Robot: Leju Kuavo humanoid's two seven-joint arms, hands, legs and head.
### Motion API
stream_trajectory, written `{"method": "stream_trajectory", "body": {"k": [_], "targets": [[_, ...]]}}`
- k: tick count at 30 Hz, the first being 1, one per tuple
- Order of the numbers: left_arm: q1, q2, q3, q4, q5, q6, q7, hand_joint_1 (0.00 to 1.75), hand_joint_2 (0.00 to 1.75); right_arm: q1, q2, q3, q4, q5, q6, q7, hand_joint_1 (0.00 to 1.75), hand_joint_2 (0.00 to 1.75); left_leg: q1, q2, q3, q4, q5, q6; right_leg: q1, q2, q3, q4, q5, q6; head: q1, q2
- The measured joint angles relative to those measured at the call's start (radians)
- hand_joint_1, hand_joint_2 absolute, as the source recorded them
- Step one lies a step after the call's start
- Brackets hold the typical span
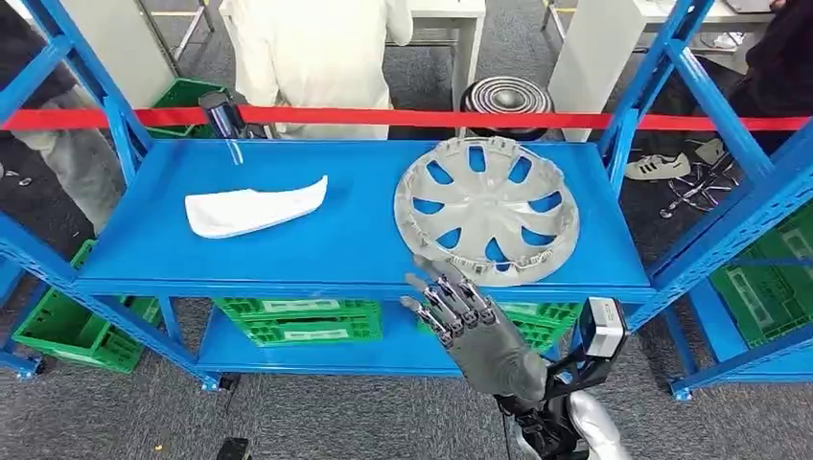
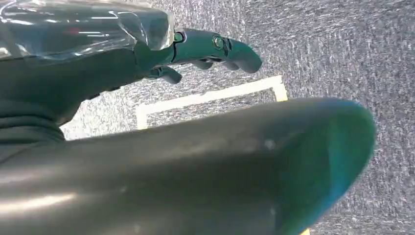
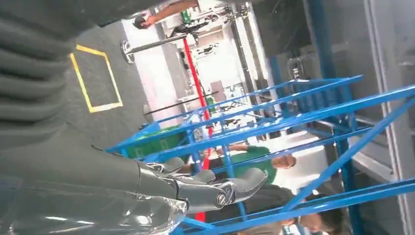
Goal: Take the parts from the cabinet and place them on the table.
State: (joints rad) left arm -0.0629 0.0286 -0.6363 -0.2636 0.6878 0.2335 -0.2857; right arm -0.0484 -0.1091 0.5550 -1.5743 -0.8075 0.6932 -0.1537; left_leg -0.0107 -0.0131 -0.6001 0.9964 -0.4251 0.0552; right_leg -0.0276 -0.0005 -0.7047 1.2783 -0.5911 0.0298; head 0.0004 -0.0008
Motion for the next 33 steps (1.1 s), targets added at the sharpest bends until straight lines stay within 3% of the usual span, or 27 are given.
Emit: {"method": "stream_trajectory", "body": {"k": [1,2,3,4,7,8,9,10,12,13,14,15,16,18,19,22,23,24,25,27,28,29,30,32,33], "targets": [[0.0,-0.002,0.0,0.0,-0.003,-0.001,0.001,0.0,0.0,0.0,0.0,0.0,-0.001,0.002,-0.005,0.002,0.0,1.75,-0.002,-0.002,0.007,0.001,-0.005,-0.001,0.002,0.0,0.038,-0.093,0.052,0.009,0.0,0.0],[0.0,-0.003,0.0,0.0,-0.008,-0.006,0.002,0.0,0.0,-0.001,-0.001,0.0,-0.002,0.01,-0.015,0.003,0.0,1.75,-0.004,-0.005,0.013,0.005,-0.011,-0.004,0.004,0.0,0.08,-0.191,0.097,0.012,0.0,0.0],[0.0,-0.005,0.0,0.001,-0.01,-0.011,0.005,0.0,0.0,-0.002,-0.003,0.0,-0.002,0.02,-0.026,0.006,0.0,1.75,-0.004,-0.005,0.013,0.009,-0.016,-0.007,0.008,0.001,0.103,-0.252,0.121,-0.001,0.0,0.0],[-0.001,-0.007,0.0,0.003,-0.015,-0.014,0.007,0.0,0.0,-0.002,-0.003,0.0,-0.002,0.034,-0.044,0.009,0.0,1.75,-0.014,-0.007,0.011,0.015,-0.023,-0.014,0.01,0.0,0.112,-0.258,0.123,-0.011,-0.002,0.0],[0.002,-0.012,0.0,0.01,-0.03,-0.022,0.017,0.0,0.0,-0.022,-0.006,-0.001,0.002,0.095,-0.11,0.019,0.0,1.75,-0.009,-0.005,0.012,0.014,-0.024,-0.022,0.015,0.003,0.111,-0.258,0.126,-0.026,-0.001,0.0],[0.001,-0.01,0.0,0.01,-0.035,-0.022,0.019,0.0,0.0,-0.029,-0.006,-0.001,0.002,0.118,-0.132,0.025,0.0,1.75,-0.007,-0.005,0.009,0.02,-0.031,-0.028,-0.002,0.003,0.117,-0.264,0.13,-0.033,-0.002,0.0],[0.001,-0.013,0.0,0.01,-0.039,-0.023,0.02,0.0,0.0,-0.035,-0.006,-0.001,0.003,0.135,-0.146,0.027,0.0,1.75,-0.005,-0.003,-0.001,0.04,-0.044,-0.039,-0.002,0.003,0.121,-0.265,0.129,-0.035,-0.002,0.0],[0.001,-0.014,0.0,0.011,-0.04,-0.023,0.022,0.0,0.0,-0.042,-0.006,-0.002,0.003,0.142,-0.153,0.028,0.0,1.75,0.0,0.0,-0.024,0.096,-0.078,-0.048,-0.003,0.002,0.124,-0.265,0.127,-0.043,-0.006,0.0],[0.001,-0.014,0.0,0.013,-0.04,-0.022,0.024,0.0,0.0,-0.048,-0.006,-0.002,0.005,0.151,-0.16,0.028,0.0,1.75,0.014,0.003,-0.104,0.255,-0.148,-0.063,-0.003,0.001,0.125,-0.265,0.125,-0.046,-0.005,0.0],[0.002,-0.014,0.0,0.015,-0.04,-0.022,0.025,0.0,0.0,-0.049,-0.006,-0.002,0.007,0.151,-0.161,0.028,0.0,1.75,0.02,0.007,-0.14,0.321,-0.165,-0.07,-0.003,0.001,0.125,-0.265,0.124,-0.046,-0.005,0.0],[0.003,-0.014,0.0,0.017,-0.04,-0.022,0.026,0.0,0.0,-0.049,-0.006,-0.002,0.011,0.153,-0.161,0.029,0.0,1.75,0.026,0.009,-0.154,0.336,-0.155,-0.074,-0.005,0.002,0.126,-0.265,0.123,-0.045,-0.005,0.0],[0.002,-0.014,0.0,0.018,-0.041,-0.022,0.026,0.0,0.0,-0.049,-0.006,-0.002,0.012,0.157,-0.164,0.03,0.0,1.75,0.03,0.011,-0.14,0.298,-0.122,-0.076,-0.007,0.002,0.128,-0.265,0.122,-0.043,-0.005,0.0],[0.002,-0.013,0.0,0.018,-0.042,-0.022,0.027,0.0,0.0,-0.05,-0.006,-0.002,0.012,0.166,-0.174,0.034,0.0,1.75,0.034,0.012,-0.105,0.222,-0.077,-0.078,-0.009,0.004,0.133,-0.265,0.119,-0.039,-0.005,0.0],[0.002,-0.013,0.0,0.018,-0.042,-0.02,0.028,0.0,0.0,-0.059,-0.006,-0.002,0.014,0.205,-0.204,0.037,0.0,1.75,0.038,0.013,-0.017,0.044,0.004,-0.077,-0.011,0.006,0.141,-0.265,0.114,-0.032,-0.005,0.0],[-0.001,-0.012,0.0,0.018,-0.042,-0.018,0.028,0.0,0.0,-0.07,-0.006,-0.002,0.016,0.233,-0.22,0.035,0.0,1.75,0.028,0.012,-0.003,0.018,-0.016,-0.074,-0.001,0.007,0.138,-0.264,0.111,-0.024,-0.005,0.0],[-0.001,-0.008,0.002,0.018,-0.035,-0.007,0.031,0.0,0.0,-0.103,-0.008,0.0,0.033,0.301,-0.249,0.016,0.0,1.75,0.021,0.01,-0.004,0.019,-0.017,-0.054,-0.006,0.007,0.136,-0.271,0.115,-0.006,-0.004,0.0],[-0.002,-0.007,0.004,0.018,-0.032,-0.003,0.03,0.0,0.0,-0.117,-0.008,0.0,0.04,0.321,-0.254,0.005,0.0,1.75,0.023,0.01,0.007,0.002,-0.009,-0.041,-0.004,0.007,0.138,-0.274,0.113,0.004,-0.005,0.0],[-0.001,-0.007,0.006,0.018,-0.031,0.0,0.029,0.0,0.0,-0.124,-0.01,0.0,0.045,0.329,-0.255,0.0,0.0,1.75,0.028,0.012,0.013,-0.005,-0.004,-0.034,-0.009,0.004,0.133,-0.262,0.106,0.003,-0.002,0.0],[-0.002,-0.006,0.009,0.018,-0.031,0.005,0.027,0.0,0.0,-0.14,-0.013,0.0,0.053,0.338,-0.263,-0.011,0.0,1.75,0.025,0.012,0.019,-0.013,-0.003,-0.025,-0.006,0.004,0.109,-0.212,0.082,-0.006,0.0,0.0],[-0.003,-0.005,0.011,0.018,-0.032,0.018,0.027,0.0,0.0,-0.153,-0.017,0.0,0.07,0.359,-0.283,-0.026,0.0,1.75,0.02,0.011,0.019,-0.012,-0.004,-0.019,-0.005,0.004,0.026,-0.056,0.025,-0.017,0.0,0.0],[-0.003,-0.005,0.011,0.018,-0.038,0.02,0.027,0.0,0.0,-0.152,-0.022,-0.002,0.076,0.378,-0.3,-0.032,0.0,1.75,0.016,0.009,0.019,-0.012,-0.006,-0.016,-0.004,0.004,-0.014,0.018,0.006,-0.018,0.0,0.0],[-0.002,-0.005,0.011,0.018,-0.04,0.02,0.029,0.0,0.0,-0.152,-0.028,-0.002,0.082,0.406,-0.321,-0.037,0.0,1.75,0.013,0.006,0.02,-0.012,-0.006,-0.015,-0.004,0.004,-0.037,0.048,0.006,-0.014,0.001,0.0],[-0.002,-0.006,0.011,0.018,-0.041,0.021,0.035,0.0,0.0,-0.153,-0.034,-0.003,0.086,0.446,-0.347,-0.045,0.0,1.75,0.011,0.004,0.021,-0.011,-0.007,-0.015,-0.003,0.004,-0.032,0.026,0.023,-0.008,0.0,0.0],[-0.001,-0.007,0.012,0.016,-0.045,0.022,0.046,0.0,0.0,-0.157,-0.047,-0.004,0.091,0.571,-0.422,-0.066,0.0,1.75,0.008,-0.001,0.026,-0.009,-0.011,-0.016,0.001,0.004,0.04,-0.141,0.1,0.006,0.0,0.0],[-0.001,-0.008,0.013,0.016,-0.047,0.023,0.051,0.0,0.0,-0.162,-0.053,-0.005,0.093,0.647,-0.466,-0.078,0.0,1.75,0.008,-0.002,0.027,-0.006,-0.014,-0.019,0.003,0.002,0.085,-0.236,0.135,0.005,0.001,0.0]]}}
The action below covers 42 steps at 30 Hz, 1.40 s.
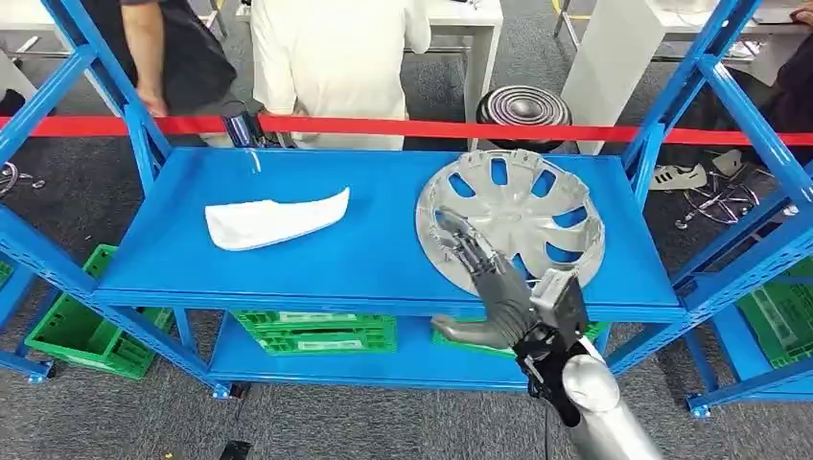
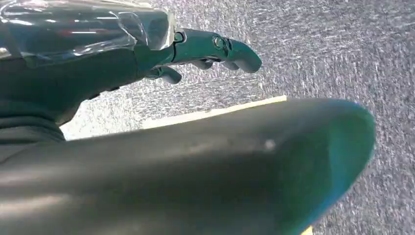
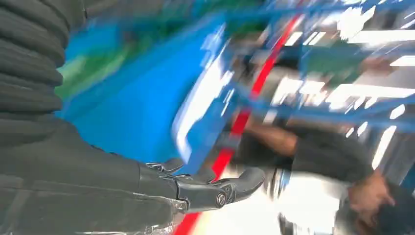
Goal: Take the parts from the cabinet and place them on the table.
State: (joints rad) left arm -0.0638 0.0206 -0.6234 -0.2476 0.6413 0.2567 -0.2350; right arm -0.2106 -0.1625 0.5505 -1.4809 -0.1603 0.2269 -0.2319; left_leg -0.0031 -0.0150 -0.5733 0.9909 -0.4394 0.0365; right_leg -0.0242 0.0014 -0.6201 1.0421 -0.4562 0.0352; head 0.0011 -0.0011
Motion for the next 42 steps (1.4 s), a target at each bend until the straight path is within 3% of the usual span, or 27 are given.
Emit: {"method": "stream_trajectory", "body": {"k": [1,4,6,7,10,11,12,13,15,16,17,20,21,22,25,26,27,28,30,31,33,35,36,37,38,40,42], "targets": [[0.001,-0.001,0.001,0.0,-0.001,0.002,0.002,0.0,0.0,-0.005,-0.006,0.0,0.002,0.058,-0.035,-0.008,0.0,1.75,-0.006,0.0,-0.004,0.007,-0.005,-0.006,0.003,-0.001,0.014,-0.029,0.009,-0.015,-0.001,0.0],[0.004,-0.001,0.003,0.0,-0.005,0.008,0.011,0.0,0.0,-0.013,-0.016,-0.003,0.01,0.163,-0.111,-0.013,0.0,1.75,-0.004,0.0,-0.006,0.009,-0.009,-0.016,0.011,0.001,0.015,-0.032,0.012,-0.028,-0.002,0.0],[0.002,0.002,0.003,-0.001,-0.014,0.009,0.013,0.0,0.0,-0.015,-0.022,-0.011,0.012,0.203,-0.146,-0.009,0.0,1.75,0.0,0.001,-0.015,0.02,-0.02,-0.025,-0.005,0.001,0.022,-0.038,0.015,-0.035,-0.001,0.0],[0.0,0.002,0.003,-0.003,-0.015,0.009,0.013,0.0,0.0,-0.014,-0.026,-0.014,0.012,0.224,-0.161,-0.005,0.0,1.75,0.001,0.005,-0.024,0.05,-0.042,-0.034,-0.004,0.001,0.025,-0.038,0.013,-0.041,-0.005,0.0],[-0.008,0.01,0.004,-0.005,-0.016,0.009,0.02,0.0,0.0,-0.01,-0.04,-0.015,0.017,0.296,-0.199,0.01,0.0,1.75,0.014,0.01,-0.138,0.287,-0.147,-0.053,-0.002,0.001,0.027,-0.037,0.011,-0.048,-0.005,0.0],[-0.008,0.011,0.004,-0.006,-0.017,0.009,0.02,0.0,0.0,-0.006,-0.045,-0.015,0.019,0.32,-0.207,0.015,0.0,1.75,0.016,0.011,-0.16,0.325,-0.151,-0.055,-0.001,0.001,0.028,-0.037,0.011,-0.048,-0.005,0.0],[-0.008,0.012,0.005,-0.007,-0.017,0.009,0.02,0.0,0.0,-0.002,-0.048,-0.014,0.022,0.346,-0.216,0.02,0.0,1.75,0.016,0.012,-0.16,0.318,-0.132,-0.055,-0.001,0.002,0.029,-0.037,0.01,-0.048,-0.005,0.0],[-0.01,0.014,0.005,-0.008,-0.018,0.009,0.02,0.0,0.0,-0.001,-0.052,-0.014,0.026,0.372,-0.222,0.025,0.0,1.75,0.016,0.013,-0.136,0.258,-0.09,-0.052,-0.001,0.004,0.032,-0.037,0.01,-0.048,-0.006,0.0],[-0.017,0.018,0.01,-0.009,-0.017,0.009,0.02,0.0,0.0,-0.002,-0.056,-0.013,0.032,0.404,-0.231,0.033,0.0,1.75,0.015,0.013,-0.049,0.074,0.003,-0.038,-0.001,0.008,0.037,-0.038,0.008,-0.045,-0.006,0.0],[-0.021,0.022,0.015,-0.009,-0.017,0.009,0.02,0.0,0.0,-0.001,-0.058,-0.012,0.036,0.415,-0.232,0.035,0.0,1.75,0.011,0.013,-0.02,0.018,-0.001,-0.028,-0.001,0.008,0.037,-0.039,0.008,-0.044,-0.004,0.0],[-0.023,0.023,0.015,-0.01,-0.015,0.008,0.02,0.0,0.0,-0.004,-0.061,-0.012,0.042,0.427,-0.231,0.041,0.0,1.75,0.005,0.014,-0.021,0.011,-0.004,-0.023,0.009,0.008,0.032,-0.038,0.007,-0.039,-0.005,0.0],[-0.026,0.025,0.022,-0.01,-0.011,0.004,0.019,0.0,0.0,-0.005,-0.069,-0.006,0.06,0.45,-0.226,0.055,0.0,1.75,-0.003,0.013,-0.021,0.008,-0.002,-0.008,0.001,0.008,0.035,-0.046,0.011,-0.019,-0.005,0.0],[-0.026,0.024,0.024,-0.011,-0.011,0.001,0.019,0.0,0.0,-0.006,-0.075,-0.006,0.063,0.454,-0.226,0.058,0.0,1.75,0.009,0.013,-0.002,-0.017,0.013,0.001,0.004,0.007,0.029,-0.041,0.006,-0.016,-0.005,0.0],[-0.028,0.021,0.028,-0.011,-0.011,0.0,0.018,0.0,0.0,-0.008,-0.079,-0.005,0.068,0.456,-0.226,0.059,0.0,1.75,0.005,0.013,0.004,-0.025,0.017,0.005,0.003,0.005,0.02,-0.017,-0.007,-0.017,-0.003,0.0],[-0.029,0.02,0.034,-0.011,-0.005,-0.003,0.017,0.0,0.0,-0.013,-0.098,0.002,0.09,0.48,-0.202,0.082,0.0,1.75,0.003,0.013,0.003,-0.025,0.018,0.012,0.002,0.005,-0.089,0.207,-0.096,-0.029,-0.002,0.0],[-0.028,0.019,0.038,-0.011,-0.004,-0.003,0.017,0.0,0.0,-0.013,-0.105,0.005,0.101,0.486,-0.193,0.086,0.0,1.75,0.002,0.012,0.002,-0.024,0.018,0.012,0.002,0.005,-0.12,0.266,-0.11,-0.025,-0.002,0.0],[-0.027,0.018,0.04,-0.011,-0.003,-0.003,0.017,0.0,0.0,-0.013,-0.111,0.008,0.11,0.493,-0.187,0.089,0.0,1.75,0.002,0.011,0.002,-0.023,0.018,0.012,0.002,0.005,-0.126,0.27,-0.104,-0.018,-0.002,0.0],[-0.026,0.017,0.042,-0.011,-0.001,-0.003,0.016,0.0,0.0,-0.014,-0.121,0.011,0.119,0.497,-0.18,0.091,0.0,1.75,0.002,0.009,0.002,-0.022,0.017,0.011,0.001,0.005,-0.106,0.223,-0.081,-0.008,-0.002,0.0],[-0.026,0.014,0.048,-0.011,0.001,-0.003,0.014,0.0,0.0,-0.024,-0.14,0.018,0.134,0.504,-0.163,0.093,0.0,1.75,0.003,0.007,0.002,-0.014,0.012,0.006,0.0,0.003,-0.02,0.048,-0.014,0.009,-0.001,0.0],[-0.026,0.015,0.052,-0.011,0.002,-0.003,0.012,0.0,0.0,-0.033,-0.148,0.022,0.143,0.507,-0.155,0.093,0.0,1.75,0.002,0.006,-0.001,-0.007,0.007,0.0,0.0,-0.001,0.023,-0.038,0.008,0.007,0.0,0.0],[-0.025,0.017,0.06,-0.011,0.007,-0.004,0.009,0.0,0.0,-0.046,-0.159,0.029,0.159,0.509,-0.146,0.096,0.0,1.75,-0.006,0.007,-0.006,0.003,-0.001,-0.009,0.003,0.001,0.027,-0.041,0.014,-0.015,-0.002,0.0],[-0.024,0.019,0.065,-0.011,0.007,-0.004,0.007,0.0,0.0,-0.055,-0.167,0.038,0.174,0.515,-0.134,0.101,0.0,1.75,-0.003,0.007,-0.006,0.002,-0.001,-0.012,0.008,0.002,0.026,-0.04,0.014,-0.022,-0.002,0.0],[-0.024,0.022,0.067,-0.011,0.007,-0.005,0.006,0.0,0.0,-0.06,-0.17,0.043,0.179,0.517,-0.132,0.104,0.0,1.75,-0.001,0.007,-0.008,0.008,-0.006,-0.017,-0.006,0.002,0.029,-0.044,0.017,-0.029,-0.002,0.0],[-0.023,0.021,0.07,-0.011,0.007,-0.006,0.005,0.0,0.0,-0.067,-0.173,0.047,0.184,0.522,-0.127,0.107,0.0,1.75,0.002,0.009,-0.019,0.028,-0.023,-0.026,-0.005,0.003,0.031,-0.044,0.016,-0.033,-0.003,0.0],[-0.023,0.022,0.071,-0.011,0.007,-0.006,0.004,0.0,0.0,-0.073,-0.176,0.05,0.187,0.527,-0.124,0.111,0.0,1.75,0.005,0.01,-0.038,0.075,-0.054,-0.032,-0.005,0.002,0.033,-0.044,0.015,-0.037,-0.005,0.0],[-0.022,0.026,0.073,-0.011,0.007,-0.006,0.002,0.0,0.0,-0.083,-0.181,0.059,0.197,0.537,-0.12,0.117,0.0,1.75,0.011,0.01,-0.119,0.247,-0.133,-0.044,-0.003,0.002,0.032,-0.044,0.015,-0.042,-0.005,0.0],[-0.019,0.027,0.077,-0.011,0.007,-0.006,0.0,0.0,0.0,-0.091,-0.186,0.067,0.208,0.55,-0.119,0.123,0.0,1.75,0.015,0.01,-0.164,0.328,-0.144,-0.047,-0.002,0.002,0.032,-0.043,0.014,-0.042,-0.004,0.0]]}}
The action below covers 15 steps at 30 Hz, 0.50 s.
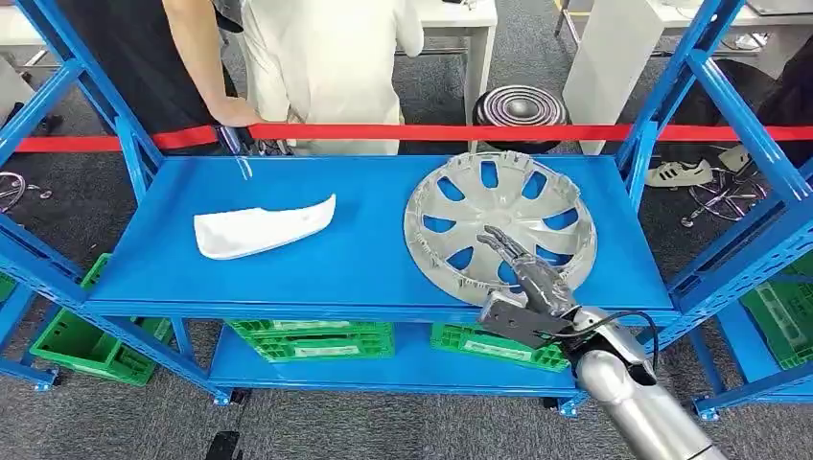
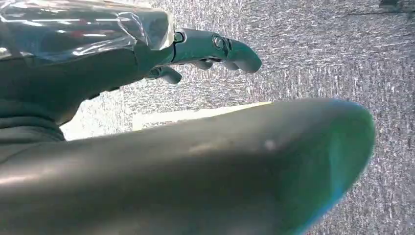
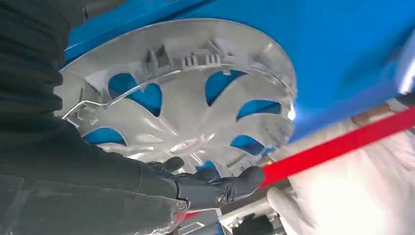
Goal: Take the parts from the cabinet and place them on the table.
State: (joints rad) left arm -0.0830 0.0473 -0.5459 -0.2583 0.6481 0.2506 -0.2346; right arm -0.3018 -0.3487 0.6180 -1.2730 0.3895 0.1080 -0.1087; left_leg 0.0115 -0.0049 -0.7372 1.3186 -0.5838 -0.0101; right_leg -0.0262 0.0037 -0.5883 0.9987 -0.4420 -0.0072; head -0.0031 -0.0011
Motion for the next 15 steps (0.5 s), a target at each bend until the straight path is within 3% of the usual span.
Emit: {"method": "stream_trajectory", "body": {"k": [1,2,4,5,8,13,15], "targets": [[0.001,0.0,0.002,0.0,0.0,0.0,-0.001,0.0,0.0,-0.006,-0.001,0.004,0.004,0.003,0.0,0.001,0.0,1.75,0.0,0.0,0.01,-0.027,0.025,0.002,0.0,0.0,0.001,0.0,0.0,0.0,0.0,0.0],[0.001,0.0,0.004,0.0,0.0,0.0,-0.002,0.0,0.0,-0.014,-0.003,0.007,0.008,0.009,0.0,0.001,0.0,1.75,0.0,0.001,0.042,-0.099,0.068,0.005,0.0,0.002,0.002,0.0,0.0,0.0,0.0,0.0],[0.0,0.003,0.009,0.0,0.0,0.0,-0.003,0.0,0.0,-0.036,-0.008,0.014,0.015,0.03,-0.008,0.001,0.0,1.75,-0.001,0.0,0.133,-0.289,0.155,0.021,0.001,0.005,0.005,-0.001,0.0,0.001,0.0,0.0],[-0.001,0.005,0.01,0.0,-0.001,0.0,-0.003,0.0,0.0,-0.045,-0.01,0.019,0.017,0.049,-0.018,0.001,0.0,1.75,-0.008,0.001,0.149,-0.315,0.138,0.026,0.009,0.005,0.002,0.0,-0.002,0.004,0.0,0.0],[0.001,0.006,0.011,0.001,-0.007,0.001,-0.003,0.0,0.0,-0.058,-0.024,0.035,0.019,0.11,-0.047,0.003,0.0,1.75,-0.014,0.0,0.144,-0.317,0.139,0.033,0.007,0.005,0.0,-0.004,0.0,0.019,0.0,0.0],[0.001,0.006,0.011,0.001,-0.007,0.001,-0.003,0.0,0.0,-0.058,-0.024,0.035,0.019,0.11,-0.047,0.003,0.0,1.75,-0.014,0.0,0.144,-0.317,0.139,0.034,0.006,0.005,0.001,-0.004,0.0,0.019,0.0,0.0],[0.001,0.007,0.011,0.001,-0.007,0.002,-0.003,0.0,0.0,-0.061,-0.028,0.04,0.019,0.129,-0.051,0.007,0.0,1.75,-0.014,-0.001,0.145,-0.321,0.142,0.038,0.007,0.005,0.002,-0.007,0.002,0.025,0.0,0.0]]}}
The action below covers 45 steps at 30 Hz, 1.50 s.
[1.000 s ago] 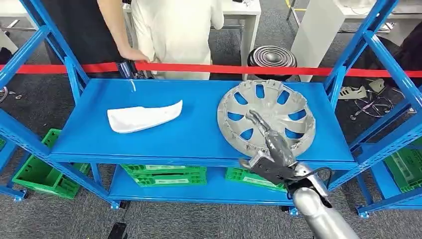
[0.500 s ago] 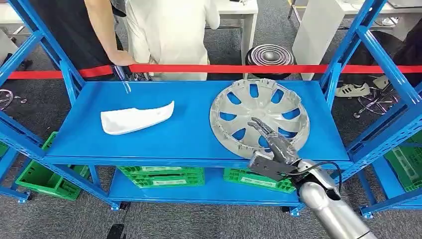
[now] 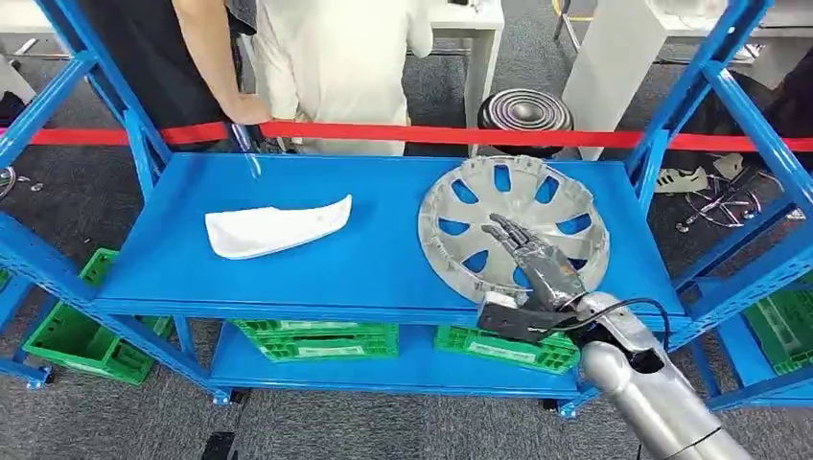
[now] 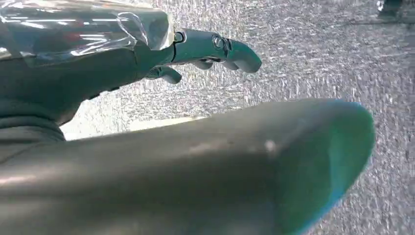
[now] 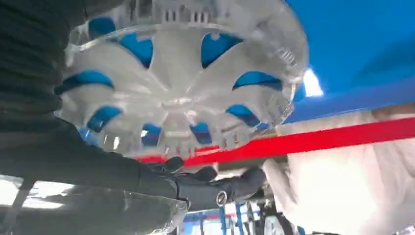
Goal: Take the parts from the cabinet and place them on the table.
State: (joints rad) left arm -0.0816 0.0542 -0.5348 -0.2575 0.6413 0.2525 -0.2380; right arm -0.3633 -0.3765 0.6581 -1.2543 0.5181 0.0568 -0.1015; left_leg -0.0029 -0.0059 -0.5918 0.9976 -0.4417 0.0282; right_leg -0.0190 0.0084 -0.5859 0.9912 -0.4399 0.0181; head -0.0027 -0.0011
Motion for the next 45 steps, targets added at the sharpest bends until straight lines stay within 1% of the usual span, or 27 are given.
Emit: {"method": "stream_trajectory", "body": {"k": [1,2,3,4,5,7,9,11,14,15,16,17,20,21,23,25,26,27,29,31,32,35,37,39,41,42,45], "targets": [[0.0,0.0,0.0,0.0,-0.001,0.001,-0.001,0.0,0.0,-0.007,-0.008,0.008,0.0,0.023,-0.008,0.005,0.0,1.75,0.012,0.002,0.018,-0.023,0.014,0.011,-0.001,-0.003,-0.009,0.01,-0.007,0.002,0.001,0.0],[-0.001,-0.003,0.0,0.0,-0.001,0.001,-0.002,0.0,0.0,-0.011,-0.013,0.013,0.0,0.034,-0.012,0.007,0.0,1.75,0.008,0.002,0.022,-0.028,0.016,0.014,0.0,-0.004,-0.016,0.028,-0.017,0.002,0.003,0.0],[-0.002,-0.003,0.0,0.0,-0.002,0.001,-0.003,0.0,0.0,-0.022,-0.025,0.026,0.003,0.066,-0.016,0.018,0.0,1.75,0.006,0.002,0.021,-0.028,0.018,0.02,-0.001,-0.003,-0.08,0.163,-0.077,-0.009,0.004,0.0],[-0.001,-0.003,0.001,0.001,-0.003,0.002,-0.003,0.0,0.0,-0.021,-0.035,0.05,0.011,0.097,-0.016,0.027,0.0,1.75,0.003,0.001,0.02,-0.026,0.017,0.021,-0.003,-0.004,-0.167,0.326,-0.115,0.0,0.003,0.0],[-0.002,-0.002,0.015,0.001,-0.012,0.002,-0.003,0.0,0.0,-0.068,-0.063,0.1,0.032,0.164,0.002,0.056,0.0,1.75,0.001,-0.002,0.014,-0.001,0.001,0.003,-0.01,-0.01,-0.02,0.019,-0.009,0.028,0.005,0.0],[-0.003,0.002,0.016,0.001,-0.015,0.001,-0.003,0.0,0.0,-0.074,-0.069,0.113,0.034,0.165,0.016,0.064,0.0,1.75,-0.003,-0.001,0.009,0.003,-0.004,-0.004,-0.004,-0.005,-0.015,0.02,-0.004,0.006,0.003,0.0],[-0.002,0.004,0.018,0.001,-0.02,-0.001,-0.002,0.0,0.0,-0.074,-0.075,0.126,0.038,0.168,0.027,0.072,0.0,1.75,0.002,-0.001,0.01,0.003,-0.002,-0.008,0.0,-0.005,-0.016,0.019,-0.003,-0.002,0.003,0.0],[-0.003,0.006,0.018,0.001,-0.026,-0.002,-0.002,0.0,0.0,-0.076,-0.08,0.134,0.039,0.167,0.038,0.082,0.0,1.75,0.006,0.001,-0.004,0.032,-0.028,-0.022,-0.012,-0.004,-0.011,0.015,-0.001,-0.013,0.002,0.0],[-0.003,0.01,0.021,0.001,-0.036,-0.004,0.003,0.0,0.0,-0.079,-0.09,0.146,0.039,0.16,0.069,0.092,0.0,1.75,0.01,0.003,-0.108,0.258,-0.138,-0.037,-0.01,-0.004,-0.01,0.016,-0.002,-0.02,0.0,0.0],[-0.002,0.009,0.022,0.001,-0.037,-0.005,0.005,0.0,0.0,-0.079,-0.093,0.151,0.039,0.159,0.079,0.096,0.0,1.75,0.012,0.003,-0.14,0.321,-0.154,-0.039,-0.008,-0.005,-0.01,0.016,-0.002,-0.02,0.0,0.0],[-0.003,0.009,0.023,0.001,-0.039,-0.006,0.005,0.0,0.0,-0.079,-0.096,0.155,0.039,0.157,0.087,0.099,0.0,1.75,0.013,0.004,-0.149,0.333,-0.146,-0.037,-0.007,-0.004,-0.009,0.016,-0.003,-0.02,0.001,0.0],[-0.003,0.009,0.024,0.001,-0.044,-0.008,0.006,0.0,0.0,-0.08,-0.098,0.159,0.039,0.153,0.095,0.1,0.0,1.75,0.013,0.004,-0.138,0.304,-0.122,-0.034,-0.006,-0.004,-0.008,0.016,-0.003,-0.02,0.001,0.0],[-0.006,0.014,0.025,0.001,-0.048,-0.01,0.008,0.0,0.0,-0.091,-0.108,0.171,0.039,0.14,0.145,0.11,0.0,1.75,0.008,0.002,-0.01,0.04,0.007,-0.006,-0.002,0.0,-0.002,0.015,-0.003,-0.02,0.001,0.0],[-0.009,0.018,0.026,0.001,-0.052,-0.011,0.009,0.0,0.0,-0.095,-0.113,0.175,0.039,0.14,0.168,0.116,0.0,1.75,0.004,0.004,0.005,0.017,-0.011,-0.001,0.006,0.0,-0.005,0.016,-0.004,-0.019,0.002,0.0],[-0.012,0.021,0.026,0.001,-0.055,-0.013,0.011,0.0,0.0,-0.101,-0.131,0.188,0.042,0.14,0.205,0.121,0.0,1.75,-0.002,0.004,0.0,0.012,-0.01,0.0,0.003,-0.001,-0.008,0.014,-0.003,-0.011,0.001,0.0],[-0.013,0.025,0.026,0.001,-0.062,-0.018,0.014,0.0,0.0,-0.108,-0.147,0.201,0.042,0.134,0.235,0.121,0.0,1.75,-0.004,0.004,0.014,-0.004,-0.001,0.013,0.004,-0.003,-0.003,0.005,0.001,0.004,0.0,0.0],[-0.014,0.025,0.026,0.001,-0.065,-0.019,0.015,0.0,0.0,-0.11,-0.158,0.208,0.042,0.13,0.248,0.121,0.0,1.75,0.003,0.005,0.024,-0.023,0.011,0.015,0.001,-0.005,-0.014,0.021,-0.01,0.003,0.003,0.0],[-0.018,0.024,0.026,0.0,-0.068,-0.02,0.016,0.0,0.0,-0.118,-0.173,0.216,0.043,0.12,0.266,0.121,0.0,1.75,0.003,0.005,0.027,-0.03,0.017,0.024,0.003,-0.005,-0.035,0.067,-0.036,-0.003,0.005,0.0],[-0.02,0.025,0.026,0.0,-0.076,-0.02,0.021,0.0,0.0,-0.125,-0.196,0.236,0.045,0.106,0.296,0.121,0.0,1.75,0.002,0.004,0.025,-0.029,0.019,0.026,0.001,-0.004,-0.109,0.22,-0.096,-0.009,0.004,0.0],[-0.019,0.025,0.026,0.0,-0.079,-0.022,0.023,0.0,0.0,-0.125,-0.215,0.257,0.048,0.097,0.316,0.121,0.0,1.75,0.001,0.004,0.023,-0.028,0.018,0.026,0.0,-0.004,-0.166,0.329,-0.121,0.001,0.005,0.0],[-0.02,0.025,0.026,0.0,-0.082,-0.024,0.024,0.0,0.0,-0.127,-0.222,0.265,0.049,0.093,0.322,0.12,0.0,1.75,0.001,0.003,0.024,-0.028,0.017,0.025,-0.003,-0.004,-0.158,0.305,-0.105,0.011,0.004,0.0],[-0.021,0.024,0.027,-0.002,-0.088,-0.029,0.024,0.0,0.0,-0.142,-0.244,0.285,0.049,0.077,0.335,0.119,0.0,1.75,0.002,0.001,0.023,-0.011,0.006,0.013,-0.01,-0.011,-0.025,0.039,-0.002,0.042,0.005,0.0],[-0.023,0.026,0.029,-0.003,-0.091,-0.029,0.025,0.0,0.0,-0.147,-0.253,0.296,0.047,0.068,0.337,0.12,0.0,1.75,-0.006,0.0,0.017,0.001,-0.003,0.002,-0.007,-0.008,-0.011,0.013,0.002,0.015,0.003,0.0],[-0.022,0.027,0.031,-0.003,-0.094,-0.031,0.025,0.0,0.0,-0.151,-0.259,0.305,0.047,0.062,0.336,0.121,0.0,1.75,-0.002,0.0,0.016,-0.002,-0.001,-0.003,0.001,-0.008,-0.012,0.015,0.002,0.003,0.004,0.0],[-0.022,0.032,0.032,-0.004,-0.095,-0.033,0.024,0.0,0.0,-0.155,-0.263,0.31,0.045,0.057,0.335,0.126,0.0,1.75,0.003,0.0,0.011,0.007,-0.009,-0.013,-0.014,-0.008,-0.008,0.009,0.006,-0.008,0.004,0.0],[-0.022,0.033,0.033,-0.004,-0.095,-0.034,0.022,0.0,0.0,-0.157,-0.266,0.314,0.042,0.054,0.33,0.13,0.0,1.75,0.004,0.001,-0.004,0.046,-0.04,-0.022,-0.013,-0.008,-0.006,0.009,0.006,-0.015,0.0,0.0],[-0.019,0.038,0.04,-0.004,-0.095,-0.035,0.019,0.0,0.0,-0.156,-0.269,0.321,0.039,0.051,0.329,0.135,0.0,1.75,0.012,0.002,-0.104,0.267,-0.146,-0.038,-0.011,-0.008,-0.008,0.01,0.006,-0.021,0.0,0.0]]}}
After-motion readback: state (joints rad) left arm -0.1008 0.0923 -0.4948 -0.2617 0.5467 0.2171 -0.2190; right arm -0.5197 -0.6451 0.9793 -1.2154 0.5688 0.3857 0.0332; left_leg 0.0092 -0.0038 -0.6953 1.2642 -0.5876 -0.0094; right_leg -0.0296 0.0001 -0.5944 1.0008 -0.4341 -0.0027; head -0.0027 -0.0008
